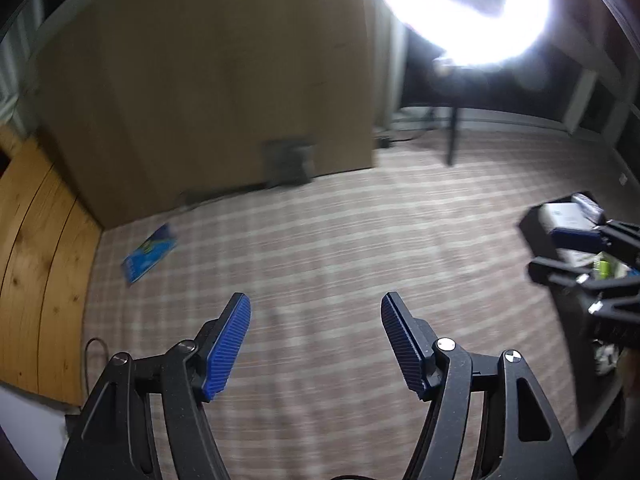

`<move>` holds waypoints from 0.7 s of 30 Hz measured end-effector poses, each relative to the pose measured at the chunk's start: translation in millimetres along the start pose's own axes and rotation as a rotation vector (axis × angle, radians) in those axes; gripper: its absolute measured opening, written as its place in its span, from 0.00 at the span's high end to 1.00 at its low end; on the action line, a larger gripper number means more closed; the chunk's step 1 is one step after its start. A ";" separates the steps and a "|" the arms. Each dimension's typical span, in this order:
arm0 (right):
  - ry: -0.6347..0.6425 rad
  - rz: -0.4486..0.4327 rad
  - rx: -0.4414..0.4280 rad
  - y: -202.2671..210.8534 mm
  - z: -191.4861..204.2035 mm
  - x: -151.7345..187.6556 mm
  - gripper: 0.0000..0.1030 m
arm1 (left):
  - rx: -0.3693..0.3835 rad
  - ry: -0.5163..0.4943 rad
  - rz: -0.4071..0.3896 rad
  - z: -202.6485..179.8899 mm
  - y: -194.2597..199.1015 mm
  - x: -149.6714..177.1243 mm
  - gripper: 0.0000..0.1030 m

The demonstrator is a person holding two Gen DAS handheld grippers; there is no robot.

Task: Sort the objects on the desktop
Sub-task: 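Move both grippers back toward the grey packet and blue card by the cabinet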

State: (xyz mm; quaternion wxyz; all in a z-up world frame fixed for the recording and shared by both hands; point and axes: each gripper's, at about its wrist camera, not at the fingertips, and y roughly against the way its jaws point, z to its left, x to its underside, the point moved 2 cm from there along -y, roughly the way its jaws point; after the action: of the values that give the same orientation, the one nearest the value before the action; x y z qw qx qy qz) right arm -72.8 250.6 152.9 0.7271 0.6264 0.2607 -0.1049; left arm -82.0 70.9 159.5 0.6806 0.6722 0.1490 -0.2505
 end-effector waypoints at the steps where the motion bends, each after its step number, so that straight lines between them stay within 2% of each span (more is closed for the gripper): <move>1: 0.002 0.003 0.002 -6.6 4.4 -3.7 0.46 | -0.011 0.017 0.011 15.6 -5.5 1.2 0.36; 8: 0.005 0.027 -0.005 -56.1 24.0 -36.1 0.46 | -0.079 0.117 0.070 118.2 -47.8 6.4 0.36; 14: -0.020 0.054 -0.027 -104.1 27.7 -68.6 0.46 | -0.133 0.135 0.118 180.3 -93.7 -6.3 0.36; 16: -0.028 0.057 -0.031 -119.4 29.1 -80.1 0.46 | -0.121 0.147 0.127 198.0 -106.7 -9.6 0.36; 18: -0.039 0.055 -0.035 -132.9 31.2 -89.4 0.46 | -0.088 0.197 0.139 218.6 -121.7 -15.3 0.36; 21: -0.052 0.066 -0.054 -155.0 34.1 -103.2 0.46 | -0.089 0.282 0.141 249.3 -141.1 -25.0 0.36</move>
State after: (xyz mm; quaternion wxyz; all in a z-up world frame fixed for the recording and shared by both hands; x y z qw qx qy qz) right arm -225.5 169.7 75.5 0.7533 0.6120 0.2234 -0.0900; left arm -212.6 -168.2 67.4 0.6981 0.6785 0.2064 -0.0984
